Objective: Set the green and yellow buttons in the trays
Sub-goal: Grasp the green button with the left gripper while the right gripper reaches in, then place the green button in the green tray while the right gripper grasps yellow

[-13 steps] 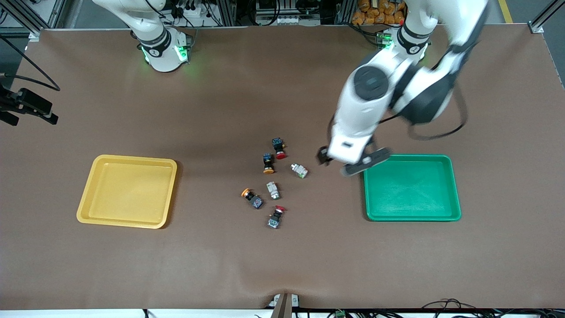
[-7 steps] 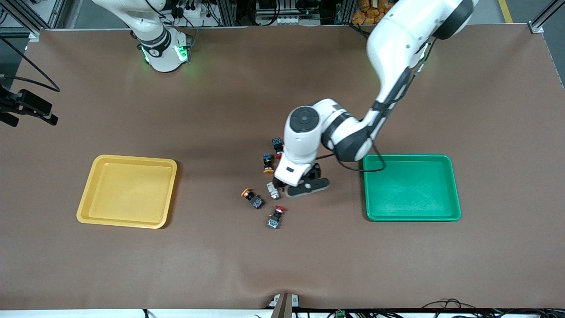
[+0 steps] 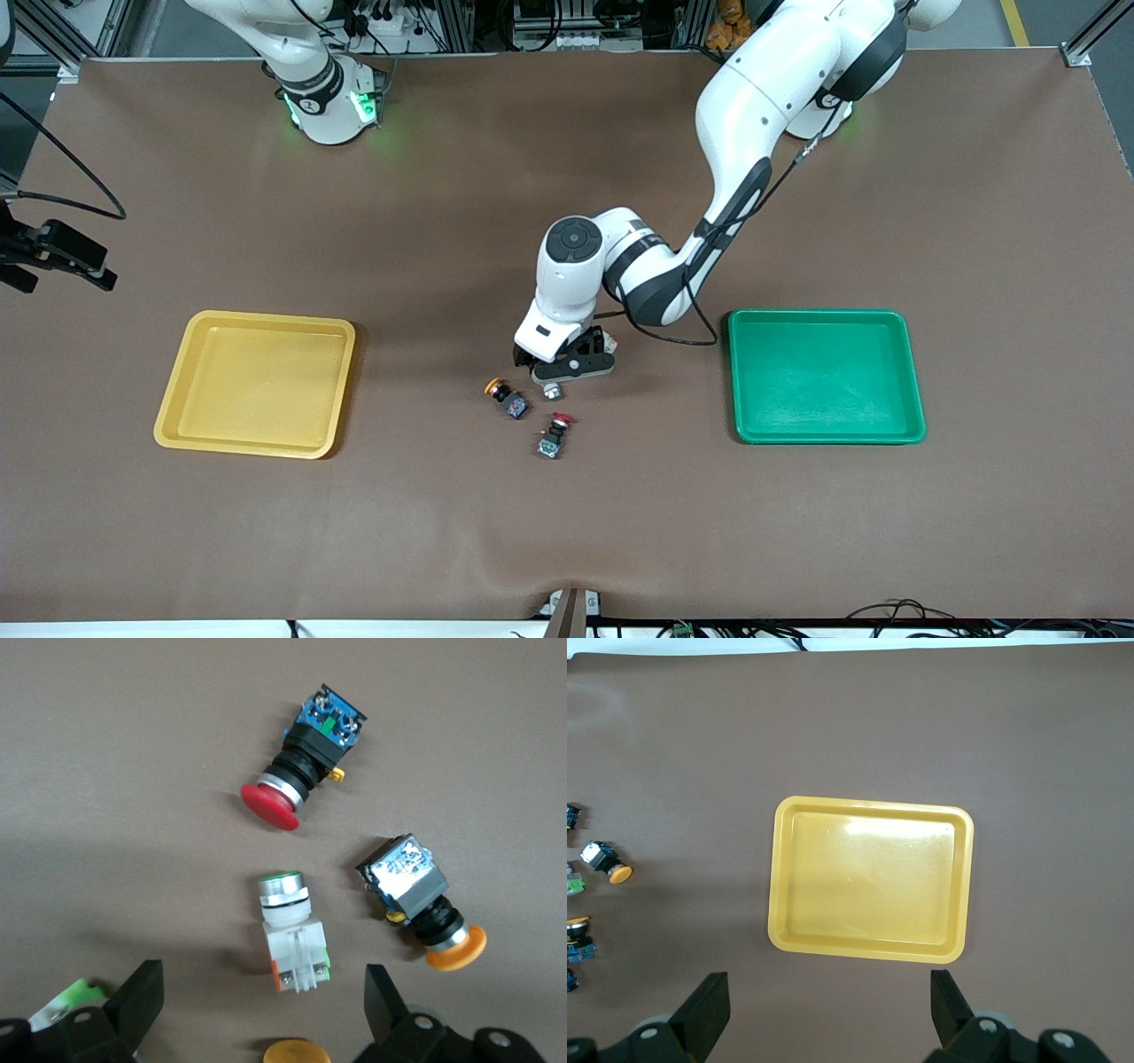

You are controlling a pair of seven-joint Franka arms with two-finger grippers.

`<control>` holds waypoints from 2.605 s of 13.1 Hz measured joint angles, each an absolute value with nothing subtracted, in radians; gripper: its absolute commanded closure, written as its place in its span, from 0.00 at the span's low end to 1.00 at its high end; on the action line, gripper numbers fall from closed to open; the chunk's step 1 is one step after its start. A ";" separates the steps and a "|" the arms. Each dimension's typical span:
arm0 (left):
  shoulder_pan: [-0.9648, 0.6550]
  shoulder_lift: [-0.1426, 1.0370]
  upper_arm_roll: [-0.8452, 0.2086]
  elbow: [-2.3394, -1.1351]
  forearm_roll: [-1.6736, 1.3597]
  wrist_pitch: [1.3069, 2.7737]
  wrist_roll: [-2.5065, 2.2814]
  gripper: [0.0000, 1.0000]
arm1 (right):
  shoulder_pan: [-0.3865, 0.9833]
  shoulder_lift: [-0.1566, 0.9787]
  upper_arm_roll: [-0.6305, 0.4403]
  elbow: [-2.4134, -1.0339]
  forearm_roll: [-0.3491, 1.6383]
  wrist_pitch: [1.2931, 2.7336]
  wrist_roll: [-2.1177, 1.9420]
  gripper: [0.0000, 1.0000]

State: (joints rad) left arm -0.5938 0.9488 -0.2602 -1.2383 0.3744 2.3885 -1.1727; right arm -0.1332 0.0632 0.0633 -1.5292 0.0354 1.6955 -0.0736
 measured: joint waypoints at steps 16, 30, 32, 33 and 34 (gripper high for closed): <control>-0.597 1.040 -0.255 -1.203 0.374 2.433 -1.169 0.54 | 0.213 0.394 0.085 -1.526 0.012 2.004 -0.038 0.00; -0.405 0.829 -0.247 -1.198 0.376 2.074 -1.003 1.00 | 0.383 0.509 0.090 -1.610 0.018 2.107 0.465 0.00; -0.307 0.782 -0.265 -1.259 0.376 2.050 -0.929 1.00 | 0.460 0.515 0.092 -1.620 0.017 2.110 0.558 0.00; -0.238 0.764 -0.295 -1.302 0.376 2.047 -0.896 1.00 | 0.492 0.526 0.091 -1.623 0.016 2.125 0.576 0.00; -0.157 0.748 -0.337 -1.351 0.376 2.046 -0.866 1.00 | 0.518 0.547 0.091 -1.627 0.015 2.160 0.582 0.00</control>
